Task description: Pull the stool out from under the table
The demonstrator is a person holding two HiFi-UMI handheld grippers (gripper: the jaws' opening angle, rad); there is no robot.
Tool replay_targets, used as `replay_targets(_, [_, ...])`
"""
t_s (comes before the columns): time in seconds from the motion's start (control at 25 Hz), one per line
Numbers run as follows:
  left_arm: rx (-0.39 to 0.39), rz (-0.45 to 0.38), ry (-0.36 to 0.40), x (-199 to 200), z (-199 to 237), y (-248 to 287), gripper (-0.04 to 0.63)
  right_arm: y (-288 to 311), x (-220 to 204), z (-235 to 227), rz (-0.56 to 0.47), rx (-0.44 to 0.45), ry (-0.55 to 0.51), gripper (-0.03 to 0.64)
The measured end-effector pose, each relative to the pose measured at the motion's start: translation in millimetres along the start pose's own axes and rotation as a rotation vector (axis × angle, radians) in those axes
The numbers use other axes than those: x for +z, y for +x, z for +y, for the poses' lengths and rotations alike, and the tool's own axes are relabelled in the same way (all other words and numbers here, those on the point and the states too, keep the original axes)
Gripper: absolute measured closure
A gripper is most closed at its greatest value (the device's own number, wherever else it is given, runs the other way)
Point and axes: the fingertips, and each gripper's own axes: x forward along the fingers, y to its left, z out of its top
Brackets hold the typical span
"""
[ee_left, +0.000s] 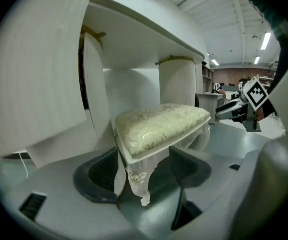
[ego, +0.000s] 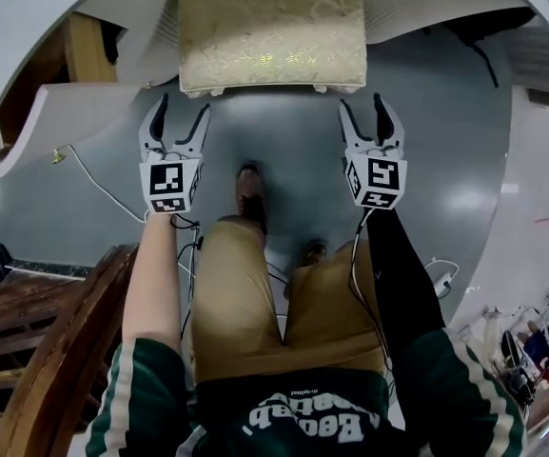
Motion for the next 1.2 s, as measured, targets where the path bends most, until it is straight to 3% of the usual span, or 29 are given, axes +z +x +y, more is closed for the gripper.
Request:
replay_targets(0.12, [0.007,0.030,-0.005,-29.7,4.1,21.2,0.272,23.5,-37.1,-10.1,0.039,-0.014,0.020,0.318])
replay_targets(0.28, [-0.014,0.037,0.013,-50.0,5.6,51.8,0.272,55.4,-49.9,-17.3,0.023,0.001,0.052,0.311])
replay_targets(0.48, [-0.126,0.039,0.016,-52.9,1.3,78.0,0.267,68.4,-52.6,-14.4,-0.018,0.061,0.056,0.365])
replay_targets(0.84, [-0.094,0.102,-0.007,-47.5,-1.2,66.4,0.308,62.5,-47.4,-13.3,0.065,0.057,-0.023,0.394])
replay_targets(1.2, [-0.090,0.179,-0.055,-72.4,-36.6,11.8,0.311,10.8,-72.4,-4.1,0.146,0.063,-0.036,0.397])
